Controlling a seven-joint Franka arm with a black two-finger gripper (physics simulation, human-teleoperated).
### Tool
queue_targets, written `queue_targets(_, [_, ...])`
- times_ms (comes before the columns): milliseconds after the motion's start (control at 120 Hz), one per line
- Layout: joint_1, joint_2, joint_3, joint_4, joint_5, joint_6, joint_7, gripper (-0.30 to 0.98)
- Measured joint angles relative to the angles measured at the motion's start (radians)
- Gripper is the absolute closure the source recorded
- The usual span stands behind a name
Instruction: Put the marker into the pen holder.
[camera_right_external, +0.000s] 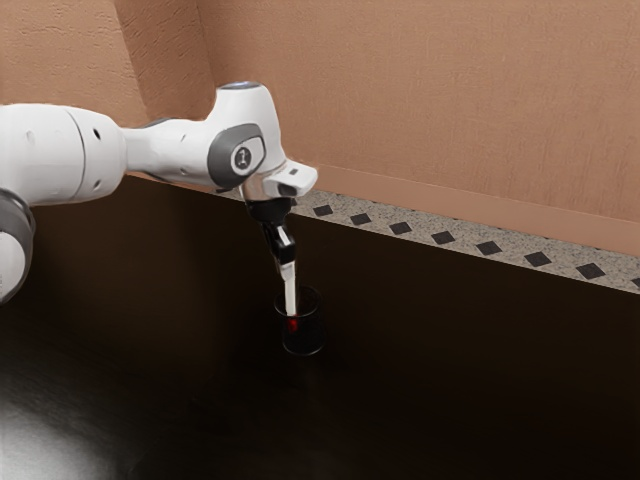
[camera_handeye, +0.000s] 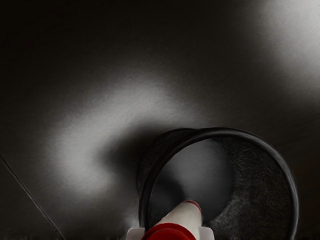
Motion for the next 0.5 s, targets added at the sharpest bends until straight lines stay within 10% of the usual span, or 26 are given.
queue_targets(217, [-0.006,-0.189,0.000,-0.064,-0.009,-0.095,0.015,0.26])
queue_targets(500, [0.013,-0.511,0.008,-0.063,-0.002,-0.345,0.108,0.07])
